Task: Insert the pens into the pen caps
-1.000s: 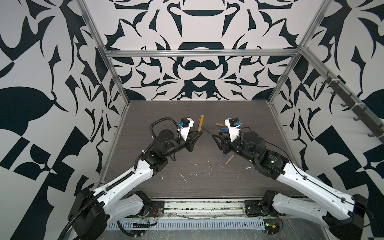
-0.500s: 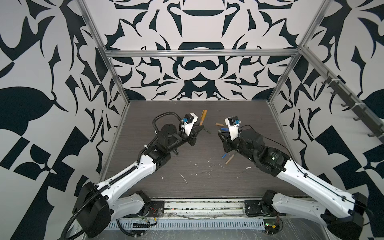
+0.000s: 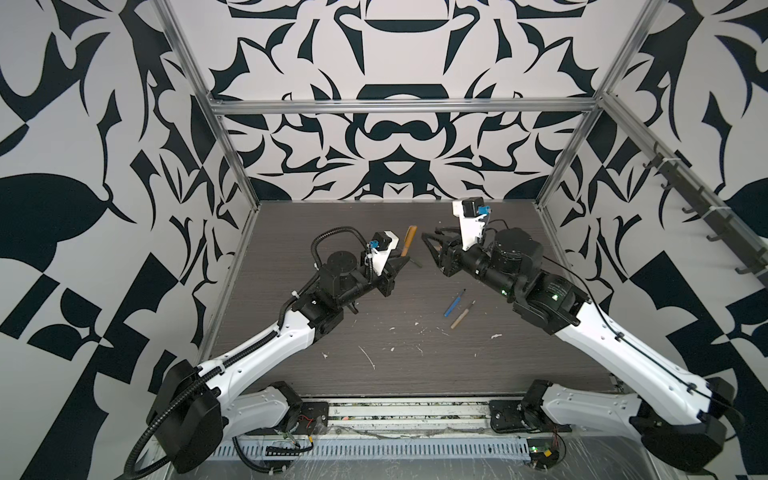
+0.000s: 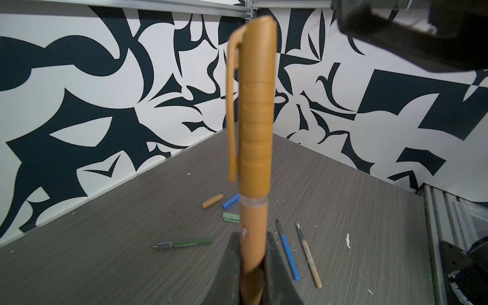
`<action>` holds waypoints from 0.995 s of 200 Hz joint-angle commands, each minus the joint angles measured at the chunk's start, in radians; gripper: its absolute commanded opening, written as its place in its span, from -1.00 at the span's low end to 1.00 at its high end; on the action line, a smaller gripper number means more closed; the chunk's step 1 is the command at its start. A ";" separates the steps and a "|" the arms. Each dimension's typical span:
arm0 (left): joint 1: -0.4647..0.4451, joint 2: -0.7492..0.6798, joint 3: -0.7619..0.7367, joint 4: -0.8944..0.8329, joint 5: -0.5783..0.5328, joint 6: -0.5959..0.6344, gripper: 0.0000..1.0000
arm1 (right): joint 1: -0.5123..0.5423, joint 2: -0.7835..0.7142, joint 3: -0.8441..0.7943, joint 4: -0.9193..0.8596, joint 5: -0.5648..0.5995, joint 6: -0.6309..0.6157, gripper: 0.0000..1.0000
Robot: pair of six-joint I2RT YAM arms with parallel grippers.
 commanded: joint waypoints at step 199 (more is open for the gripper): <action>-0.004 -0.055 0.046 0.134 -0.025 -0.184 -1.00 | -0.012 0.098 -0.122 0.172 -0.172 0.020 -1.00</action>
